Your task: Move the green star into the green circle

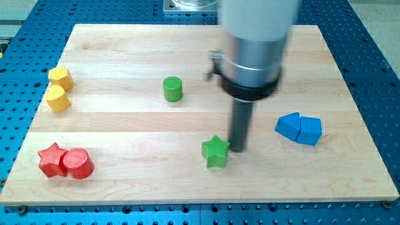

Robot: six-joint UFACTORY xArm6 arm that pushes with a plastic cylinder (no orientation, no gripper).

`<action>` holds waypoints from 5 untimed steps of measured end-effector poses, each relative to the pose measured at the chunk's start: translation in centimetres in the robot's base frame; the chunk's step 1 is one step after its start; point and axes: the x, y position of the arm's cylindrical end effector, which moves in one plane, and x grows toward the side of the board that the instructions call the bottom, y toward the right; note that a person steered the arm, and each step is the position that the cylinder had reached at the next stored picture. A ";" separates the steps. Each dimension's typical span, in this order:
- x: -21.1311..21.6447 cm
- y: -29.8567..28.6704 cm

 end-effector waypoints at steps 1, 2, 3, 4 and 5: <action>4.6 -2.0; 1.8 -7.0; -2.8 -10.1; 0.4 -10.8; 3.9 -11.1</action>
